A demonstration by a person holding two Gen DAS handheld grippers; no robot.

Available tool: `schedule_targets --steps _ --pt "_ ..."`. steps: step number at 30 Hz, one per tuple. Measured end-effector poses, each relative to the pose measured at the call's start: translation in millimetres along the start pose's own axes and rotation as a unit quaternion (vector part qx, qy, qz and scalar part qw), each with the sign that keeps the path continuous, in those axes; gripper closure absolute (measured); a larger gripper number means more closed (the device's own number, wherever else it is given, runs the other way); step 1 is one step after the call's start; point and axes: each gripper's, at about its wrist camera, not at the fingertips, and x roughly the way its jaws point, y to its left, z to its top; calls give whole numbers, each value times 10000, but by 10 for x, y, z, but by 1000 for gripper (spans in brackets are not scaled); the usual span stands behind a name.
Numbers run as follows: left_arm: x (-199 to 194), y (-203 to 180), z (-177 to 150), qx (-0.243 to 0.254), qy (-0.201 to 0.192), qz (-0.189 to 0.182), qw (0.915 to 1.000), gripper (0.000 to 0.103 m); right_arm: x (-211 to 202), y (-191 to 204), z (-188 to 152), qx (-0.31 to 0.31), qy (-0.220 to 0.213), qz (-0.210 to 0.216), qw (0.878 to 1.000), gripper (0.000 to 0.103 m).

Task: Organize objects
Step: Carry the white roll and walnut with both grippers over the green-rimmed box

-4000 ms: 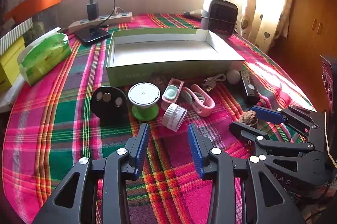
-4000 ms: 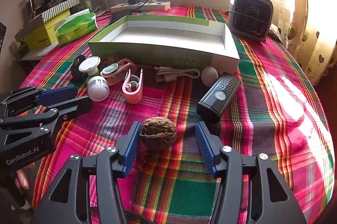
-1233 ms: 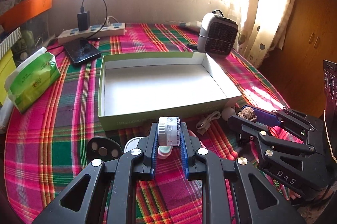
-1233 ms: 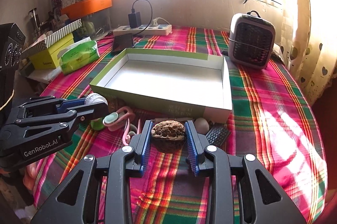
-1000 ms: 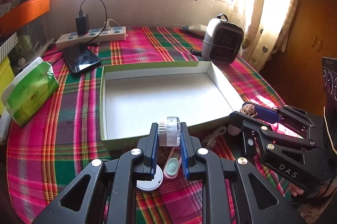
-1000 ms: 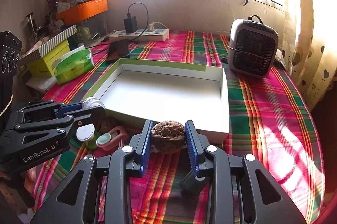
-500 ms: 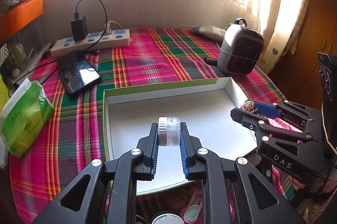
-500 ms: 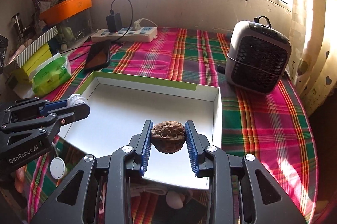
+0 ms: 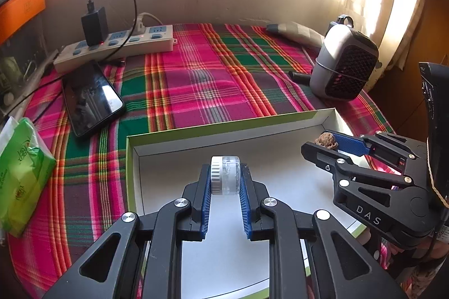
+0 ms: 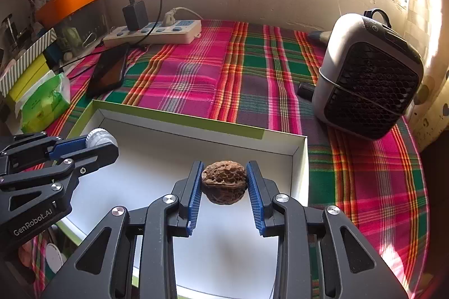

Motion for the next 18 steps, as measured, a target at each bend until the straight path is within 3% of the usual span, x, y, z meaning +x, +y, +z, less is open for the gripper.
schedule_targets --steps 18 --pt "232 27 42 -3 271 85 9996 86 220 -55 -6 55 192 -116 9997 70"
